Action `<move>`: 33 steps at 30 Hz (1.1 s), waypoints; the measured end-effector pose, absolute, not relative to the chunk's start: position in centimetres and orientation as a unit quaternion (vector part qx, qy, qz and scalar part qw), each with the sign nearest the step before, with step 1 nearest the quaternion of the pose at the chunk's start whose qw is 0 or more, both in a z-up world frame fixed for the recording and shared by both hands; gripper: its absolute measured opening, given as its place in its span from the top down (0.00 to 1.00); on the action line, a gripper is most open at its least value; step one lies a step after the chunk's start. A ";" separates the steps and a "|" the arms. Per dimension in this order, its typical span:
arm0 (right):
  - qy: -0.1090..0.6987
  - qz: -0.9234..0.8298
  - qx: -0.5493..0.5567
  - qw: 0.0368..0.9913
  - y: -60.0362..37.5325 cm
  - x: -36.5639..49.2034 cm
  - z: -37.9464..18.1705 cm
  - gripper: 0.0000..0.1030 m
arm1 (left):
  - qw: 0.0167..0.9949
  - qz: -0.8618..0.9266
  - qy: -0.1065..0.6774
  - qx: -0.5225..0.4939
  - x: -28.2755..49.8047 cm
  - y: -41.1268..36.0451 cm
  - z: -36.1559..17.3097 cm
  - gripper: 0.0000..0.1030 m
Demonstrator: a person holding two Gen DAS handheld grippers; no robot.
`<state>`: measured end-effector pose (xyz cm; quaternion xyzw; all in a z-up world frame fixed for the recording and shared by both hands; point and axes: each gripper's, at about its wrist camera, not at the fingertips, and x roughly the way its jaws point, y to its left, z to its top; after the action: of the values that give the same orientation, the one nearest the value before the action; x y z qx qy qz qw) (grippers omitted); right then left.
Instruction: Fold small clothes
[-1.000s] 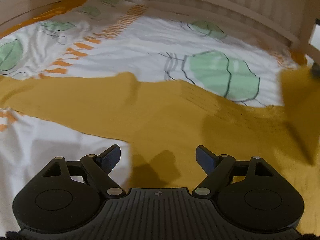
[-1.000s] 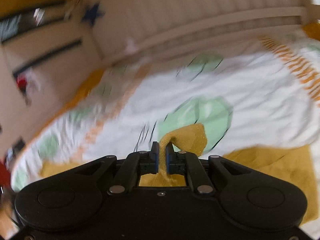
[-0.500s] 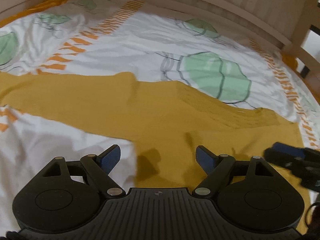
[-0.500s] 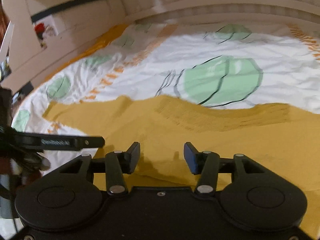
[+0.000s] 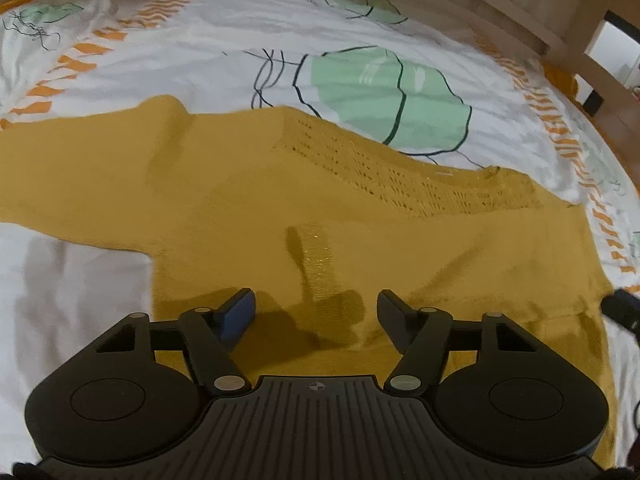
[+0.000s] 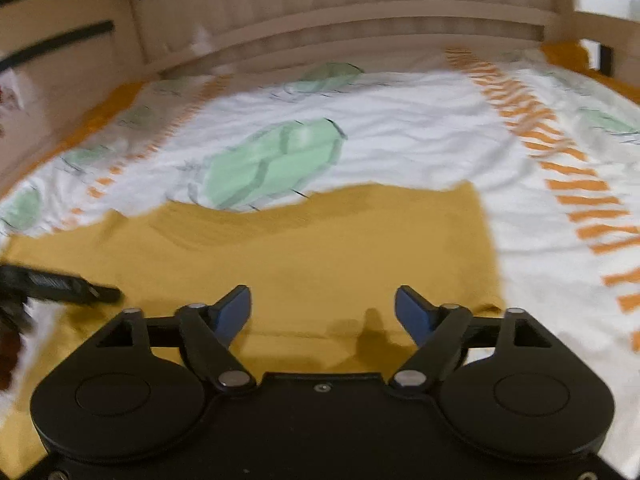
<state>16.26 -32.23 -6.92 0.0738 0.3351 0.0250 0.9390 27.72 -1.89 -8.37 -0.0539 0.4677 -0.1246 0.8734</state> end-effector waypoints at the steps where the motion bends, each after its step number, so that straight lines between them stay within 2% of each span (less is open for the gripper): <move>1: 0.340 0.025 0.073 0.937 -32.2 16.2 -7.4 0.15 | 0.874 -0.125 0.467 -0.051 27.9 -2.2 -8.4 0.36; 6: 0.368 0.042 0.085 0.925 -32.3 16.7 -9.6 0.07 | 0.876 -0.127 0.464 -0.044 28.5 -3.5 -8.8 0.37; 9: 0.370 0.049 0.085 0.924 -32.3 16.7 -9.7 0.02 | 0.878 -0.120 0.460 -0.048 28.8 -4.0 -9.1 0.47; 10: 0.371 0.052 0.086 0.923 -32.4 16.6 -9.7 0.00 | 0.881 -0.117 0.456 -0.048 28.8 -4.1 -9.1 0.58; 11: 0.371 0.052 0.087 0.923 -32.3 16.5 -9.7 0.00 | 0.884 -0.115 0.450 -0.049 28.8 -4.2 -9.0 0.76; 13: 0.370 0.053 0.088 0.923 -32.4 16.5 -9.7 0.01 | 0.888 -0.125 0.440 -0.054 28.7 -4.2 -8.7 0.92; 21: 0.352 0.062 0.105 0.928 -32.5 16.1 -8.9 0.00 | 0.936 -0.132 0.326 0.001 28.3 -3.7 -1.1 0.93; 24: 0.352 0.066 0.105 0.928 -32.3 16.2 -8.8 0.00 | 0.942 -0.115 0.313 0.019 29.3 -2.6 0.4 0.93; 33: 0.362 0.063 0.119 0.922 -32.9 16.4 -9.2 0.00 | 0.918 -0.057 0.391 0.023 32.1 0.0 -5.2 0.93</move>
<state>16.45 -32.87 -9.17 0.1192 0.3621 0.0629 0.9223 32.09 -0.01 -5.25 0.0229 0.3910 -0.0571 0.9183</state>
